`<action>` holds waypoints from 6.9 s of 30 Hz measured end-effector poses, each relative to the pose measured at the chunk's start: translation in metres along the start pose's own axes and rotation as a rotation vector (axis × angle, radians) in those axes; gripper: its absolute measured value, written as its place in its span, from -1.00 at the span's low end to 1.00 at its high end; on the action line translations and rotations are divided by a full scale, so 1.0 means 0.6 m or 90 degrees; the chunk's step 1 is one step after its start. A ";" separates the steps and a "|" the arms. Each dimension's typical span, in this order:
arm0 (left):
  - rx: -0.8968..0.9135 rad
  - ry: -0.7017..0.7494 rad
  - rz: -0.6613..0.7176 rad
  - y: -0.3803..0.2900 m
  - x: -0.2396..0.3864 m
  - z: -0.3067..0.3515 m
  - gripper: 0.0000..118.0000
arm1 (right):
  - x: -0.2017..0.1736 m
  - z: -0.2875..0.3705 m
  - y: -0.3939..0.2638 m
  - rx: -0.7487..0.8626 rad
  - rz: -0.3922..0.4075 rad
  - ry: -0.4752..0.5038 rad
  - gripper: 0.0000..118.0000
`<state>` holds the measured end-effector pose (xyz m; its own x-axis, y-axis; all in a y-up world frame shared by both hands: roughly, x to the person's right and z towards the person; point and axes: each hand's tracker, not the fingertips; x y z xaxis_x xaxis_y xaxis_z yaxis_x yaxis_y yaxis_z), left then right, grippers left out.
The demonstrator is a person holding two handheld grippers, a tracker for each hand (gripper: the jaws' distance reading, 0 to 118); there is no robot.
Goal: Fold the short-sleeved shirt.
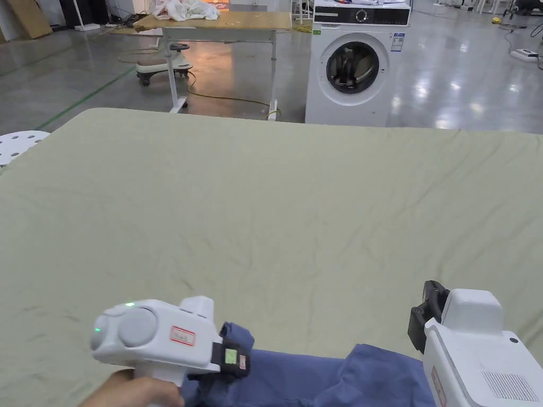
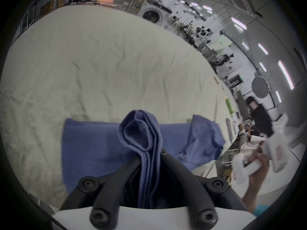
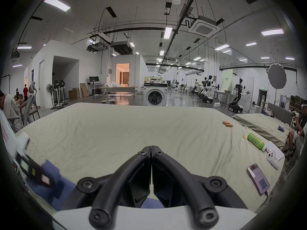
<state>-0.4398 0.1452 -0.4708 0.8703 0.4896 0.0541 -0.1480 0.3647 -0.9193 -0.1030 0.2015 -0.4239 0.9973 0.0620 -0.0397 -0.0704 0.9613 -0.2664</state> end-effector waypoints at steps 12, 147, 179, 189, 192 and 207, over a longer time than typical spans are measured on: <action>0.019 -0.008 0.044 -0.020 0.001 -0.026 -0.12 | 0.002 0.003 -0.009 -0.012 0.005 -0.006 -1.00; 0.031 -0.089 -0.039 -0.105 0.083 -0.119 -0.97 | -0.001 0.017 -0.019 -0.013 0.003 0.006 -1.00; 0.713 0.370 -0.249 -0.083 0.016 0.205 -1.00 | -0.116 0.059 0.002 0.041 0.006 0.109 -1.00; 0.652 0.367 -0.207 -0.109 -0.031 0.201 -1.00 | -0.216 -0.009 -0.163 -0.155 0.040 0.174 -1.00; 0.615 0.344 -0.195 -0.119 -0.042 0.196 -1.00 | -0.211 -0.036 -0.199 -0.214 0.006 0.162 -1.00; 0.129 -0.208 0.087 -0.028 -0.241 0.063 0.46 | -0.198 -0.041 -0.204 -0.216 0.015 0.175 -1.00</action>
<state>-0.5809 0.0983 -0.4486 0.6459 0.7583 0.0881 -0.3693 0.4113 -0.8334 -0.2136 0.0697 -0.4103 0.9559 -0.0355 -0.2917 -0.1414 0.8146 -0.5625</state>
